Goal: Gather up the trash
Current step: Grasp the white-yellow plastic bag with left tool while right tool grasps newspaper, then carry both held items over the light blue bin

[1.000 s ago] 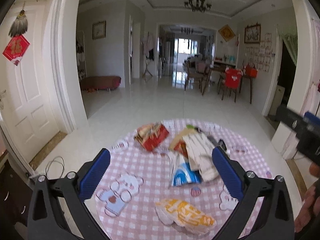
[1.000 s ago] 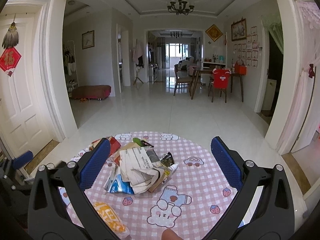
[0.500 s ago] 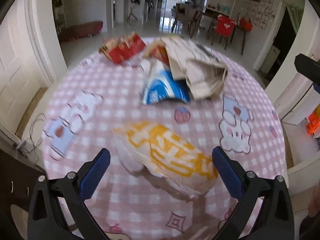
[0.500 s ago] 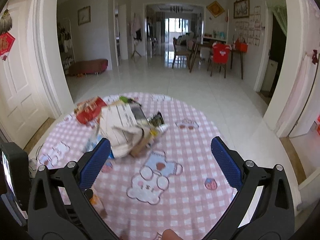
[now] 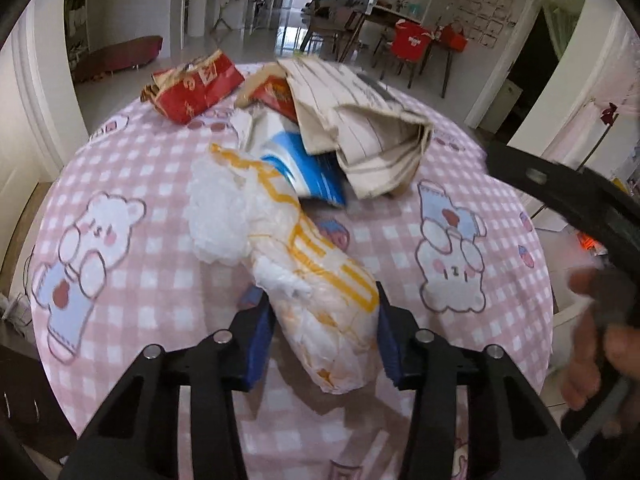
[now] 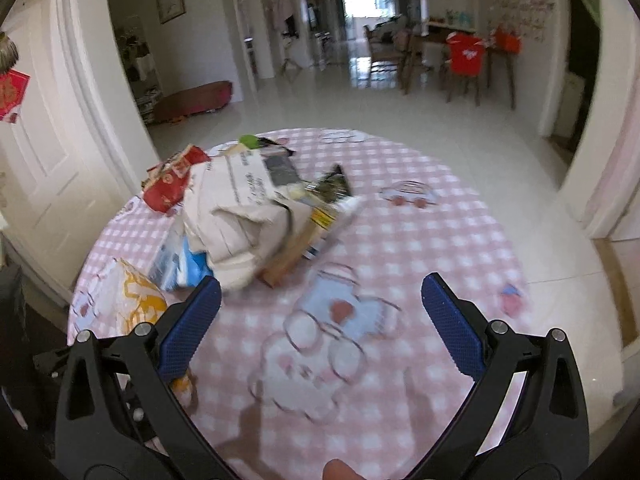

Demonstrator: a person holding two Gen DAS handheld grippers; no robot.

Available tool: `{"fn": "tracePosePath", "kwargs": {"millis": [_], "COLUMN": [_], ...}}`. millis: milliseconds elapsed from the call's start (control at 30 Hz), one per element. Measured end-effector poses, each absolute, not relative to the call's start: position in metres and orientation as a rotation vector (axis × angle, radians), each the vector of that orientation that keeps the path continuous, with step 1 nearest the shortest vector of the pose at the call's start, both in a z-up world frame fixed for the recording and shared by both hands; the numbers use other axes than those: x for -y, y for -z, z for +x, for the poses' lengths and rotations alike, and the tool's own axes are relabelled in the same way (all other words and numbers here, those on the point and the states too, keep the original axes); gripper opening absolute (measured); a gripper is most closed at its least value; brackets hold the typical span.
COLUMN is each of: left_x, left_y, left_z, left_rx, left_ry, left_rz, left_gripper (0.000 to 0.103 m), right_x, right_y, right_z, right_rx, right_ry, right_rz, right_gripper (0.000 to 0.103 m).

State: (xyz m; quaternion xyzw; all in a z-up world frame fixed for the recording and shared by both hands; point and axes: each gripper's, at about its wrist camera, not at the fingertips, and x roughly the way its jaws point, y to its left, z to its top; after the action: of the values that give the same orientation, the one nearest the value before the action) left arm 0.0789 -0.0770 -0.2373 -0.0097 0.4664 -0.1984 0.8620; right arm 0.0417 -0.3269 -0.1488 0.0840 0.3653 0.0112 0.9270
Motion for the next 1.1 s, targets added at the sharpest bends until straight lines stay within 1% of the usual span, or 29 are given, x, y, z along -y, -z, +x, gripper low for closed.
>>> {"fn": "tracePosePath", "kwargs": {"millis": [33,67,100,167,200,233,267,300,367,433,667,867,1000,1100], "left_x": [0.075,0.072,0.069,0.065,0.062,0.059,0.058,0.055,0.053,0.051,0.067,0.102,0.151,0.2], "left_y": [0.235,0.233,0.23,0.227,0.226,0.225,0.225,0.223,0.221,0.216,0.196,0.177,0.164,0.157], "left_z": [0.08,0.081,0.08,0.08,0.079,0.078,0.078,0.078,0.077,0.076,0.075,0.068,0.061,0.049], "left_rx": [-0.971,-0.962,-0.953,-0.944,-0.938,-0.93,-0.928,-0.925,-0.916,-0.899,-0.846,-0.813,-0.802,-0.8], "left_ry": [0.419,0.423,0.428,0.428,0.426,0.429,0.43,0.43,0.428,0.425,0.453,0.528,0.643,0.759], "left_rz": [-0.018,-0.022,-0.027,-0.027,-0.024,-0.027,-0.031,-0.036,-0.038,-0.036,0.002,0.04,0.082,0.122], "left_gripper": [0.045,0.045,0.045,0.045,0.045,0.045,0.045,0.045,0.045,0.045,0.045,0.045,0.045,0.045], "right_x": [0.325,0.323,0.321,0.317,0.315,0.314,0.313,0.313,0.317,0.327,0.366,0.423,0.489,0.541], "right_y": [0.151,0.154,0.158,0.17,0.174,0.178,0.181,0.181,0.176,0.169,0.143,0.119,0.12,0.134], "right_z": [0.055,0.064,0.075,0.097,0.104,0.109,0.113,0.112,0.106,0.097,0.059,0.016,-0.031,-0.067], "right_rx": [-0.762,-0.773,-0.79,-0.836,-0.852,-0.865,-0.869,-0.862,-0.838,-0.806,-0.722,-0.654,-0.627,-0.644], "right_ry": [-0.037,-0.044,-0.05,-0.063,-0.072,-0.082,-0.089,-0.093,-0.102,-0.094,-0.097,-0.006,0.135,0.263], "right_rz": [0.17,0.168,0.164,0.152,0.147,0.143,0.137,0.133,0.149,0.179,0.304,0.368,0.423,0.465], "right_gripper": [0.088,0.079,0.074,0.054,0.049,0.038,0.032,0.031,0.016,0.007,0.005,0.005,0.005,0.005]}}
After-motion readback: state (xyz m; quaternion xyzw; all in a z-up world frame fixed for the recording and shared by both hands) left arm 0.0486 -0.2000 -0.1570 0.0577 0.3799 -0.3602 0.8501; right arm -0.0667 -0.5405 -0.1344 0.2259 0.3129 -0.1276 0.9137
